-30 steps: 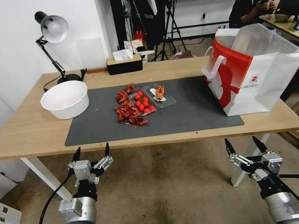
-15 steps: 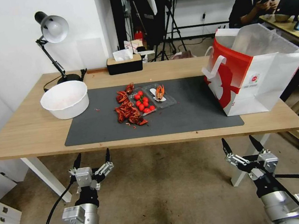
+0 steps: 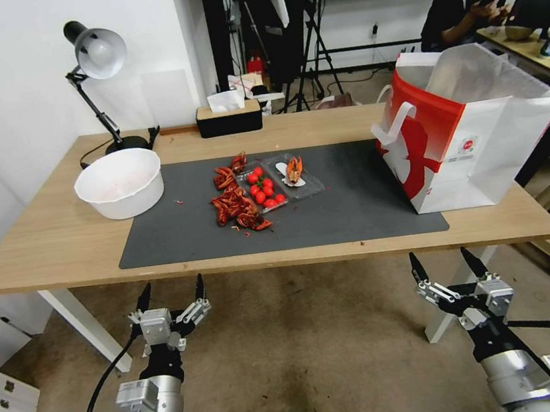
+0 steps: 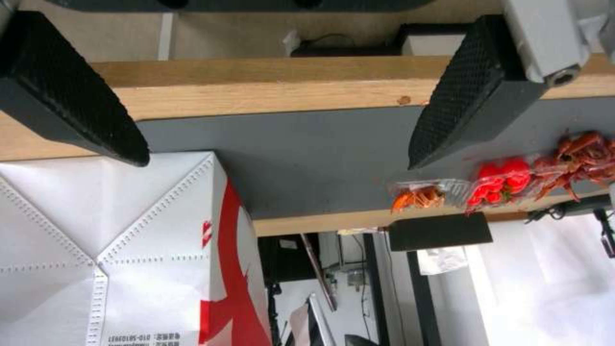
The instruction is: Pick up the trash from the table and place it into the takeout bag.
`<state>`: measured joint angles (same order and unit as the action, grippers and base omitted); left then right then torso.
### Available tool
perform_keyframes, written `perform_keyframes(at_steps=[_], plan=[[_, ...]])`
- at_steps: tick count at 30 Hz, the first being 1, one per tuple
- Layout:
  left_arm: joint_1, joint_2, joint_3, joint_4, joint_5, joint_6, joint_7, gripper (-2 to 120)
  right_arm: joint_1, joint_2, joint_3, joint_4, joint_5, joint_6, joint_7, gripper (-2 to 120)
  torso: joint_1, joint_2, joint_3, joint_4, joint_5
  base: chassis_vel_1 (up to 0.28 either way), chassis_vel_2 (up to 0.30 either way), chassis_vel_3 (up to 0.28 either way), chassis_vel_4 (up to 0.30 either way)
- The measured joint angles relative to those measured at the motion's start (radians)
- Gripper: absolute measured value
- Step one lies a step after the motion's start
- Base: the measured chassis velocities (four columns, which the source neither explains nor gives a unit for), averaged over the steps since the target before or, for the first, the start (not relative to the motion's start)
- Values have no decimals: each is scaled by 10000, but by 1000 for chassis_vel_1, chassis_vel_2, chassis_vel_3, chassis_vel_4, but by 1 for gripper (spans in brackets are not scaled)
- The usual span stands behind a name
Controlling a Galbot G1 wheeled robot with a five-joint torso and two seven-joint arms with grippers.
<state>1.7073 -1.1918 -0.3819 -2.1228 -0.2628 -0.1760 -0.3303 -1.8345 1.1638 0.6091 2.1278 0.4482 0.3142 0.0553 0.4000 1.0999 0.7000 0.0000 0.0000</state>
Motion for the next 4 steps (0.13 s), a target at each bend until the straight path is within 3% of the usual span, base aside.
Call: perform_keyframes(at_steps=[4], plan=[[-2,1,3,0,0,3,-2,100,-2,0,2,4,0,0,3,100,0,0,0,0,0,0,0,0,0]])
